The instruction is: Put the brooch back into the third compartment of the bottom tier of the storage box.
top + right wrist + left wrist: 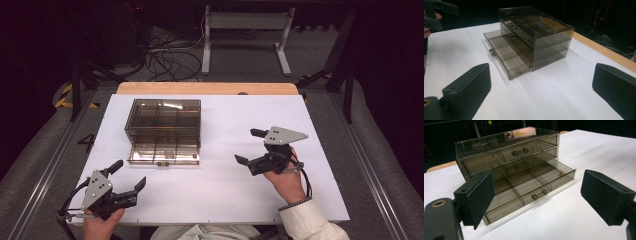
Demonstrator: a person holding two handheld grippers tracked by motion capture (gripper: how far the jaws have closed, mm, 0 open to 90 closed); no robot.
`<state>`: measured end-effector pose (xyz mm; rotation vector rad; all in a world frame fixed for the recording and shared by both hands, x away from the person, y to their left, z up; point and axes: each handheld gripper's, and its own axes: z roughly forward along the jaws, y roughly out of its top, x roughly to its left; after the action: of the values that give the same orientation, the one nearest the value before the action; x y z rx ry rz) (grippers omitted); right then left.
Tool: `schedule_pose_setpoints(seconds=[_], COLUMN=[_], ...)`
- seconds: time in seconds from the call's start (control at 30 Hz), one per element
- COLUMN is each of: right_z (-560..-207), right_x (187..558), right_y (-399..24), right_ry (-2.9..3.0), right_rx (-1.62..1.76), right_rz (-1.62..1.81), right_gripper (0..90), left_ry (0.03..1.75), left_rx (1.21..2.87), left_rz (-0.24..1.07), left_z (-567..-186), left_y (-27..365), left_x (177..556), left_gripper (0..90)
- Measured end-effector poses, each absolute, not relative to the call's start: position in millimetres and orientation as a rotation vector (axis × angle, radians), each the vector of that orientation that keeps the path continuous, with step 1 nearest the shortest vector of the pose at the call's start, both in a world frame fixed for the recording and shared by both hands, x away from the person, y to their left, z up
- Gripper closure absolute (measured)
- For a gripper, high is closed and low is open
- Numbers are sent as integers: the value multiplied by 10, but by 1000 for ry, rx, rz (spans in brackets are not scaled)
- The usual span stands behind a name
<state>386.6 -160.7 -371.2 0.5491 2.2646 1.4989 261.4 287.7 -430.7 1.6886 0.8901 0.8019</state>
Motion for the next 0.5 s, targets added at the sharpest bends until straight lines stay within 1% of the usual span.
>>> schedule_pose_setpoints(seconds=[0.17, 0.5], right_z=[-3758, -3961], right_x=[3801, 3669], right_y=[-1730, -1986], right_ry=[2235, 2218], right_rx=[561, 600], right_rz=[1505, 1517], right_gripper=[18, 4], left_ry=[889, 882], left_rx=[1689, 1691], left_rz=[801, 795], left_z=[-4308, -4308], left_y=[2883, 2883], left_x=[2616, 2623], left_gripper=[128, 121])
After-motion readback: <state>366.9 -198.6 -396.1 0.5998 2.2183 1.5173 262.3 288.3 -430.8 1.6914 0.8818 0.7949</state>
